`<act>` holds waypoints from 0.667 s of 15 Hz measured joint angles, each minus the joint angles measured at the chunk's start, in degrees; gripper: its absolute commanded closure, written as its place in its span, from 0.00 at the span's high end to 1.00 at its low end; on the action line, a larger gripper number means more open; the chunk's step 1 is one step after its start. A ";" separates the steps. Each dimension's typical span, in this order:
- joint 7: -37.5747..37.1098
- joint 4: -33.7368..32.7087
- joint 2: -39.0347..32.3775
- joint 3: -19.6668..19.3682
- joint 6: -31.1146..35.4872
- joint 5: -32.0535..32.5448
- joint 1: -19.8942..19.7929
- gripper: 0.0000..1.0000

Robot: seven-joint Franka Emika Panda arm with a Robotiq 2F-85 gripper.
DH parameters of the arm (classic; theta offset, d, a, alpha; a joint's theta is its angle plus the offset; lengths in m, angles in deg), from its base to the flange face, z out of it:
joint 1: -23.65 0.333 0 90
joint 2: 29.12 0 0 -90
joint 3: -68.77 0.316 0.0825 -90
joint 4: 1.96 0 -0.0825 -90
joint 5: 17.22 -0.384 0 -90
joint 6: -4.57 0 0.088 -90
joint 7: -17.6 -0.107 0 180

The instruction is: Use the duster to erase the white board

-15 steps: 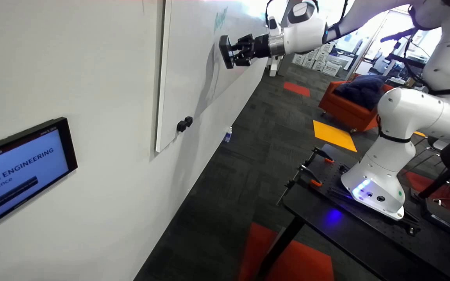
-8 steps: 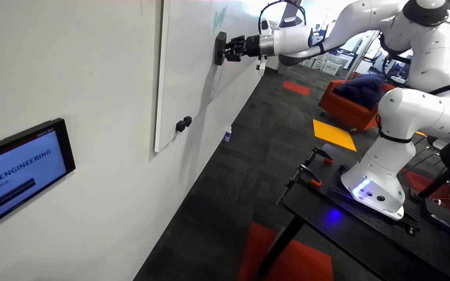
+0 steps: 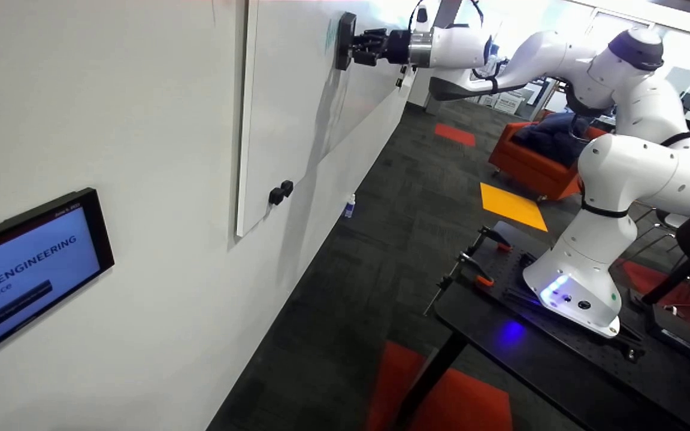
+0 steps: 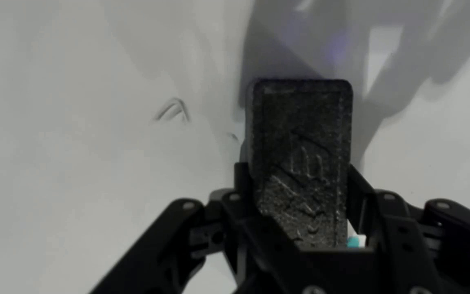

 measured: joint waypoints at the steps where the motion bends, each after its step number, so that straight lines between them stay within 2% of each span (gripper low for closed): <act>1: 2.73 0.83 0.95 0.60 -2.06 -1.06 0.09 0.31; 6: 12.78 4.46 1.86 2.91 -11.07 -4.70 1.38 0.31; 10: 16.00 6.68 1.97 3.76 -13.28 -5.83 3.86 0.31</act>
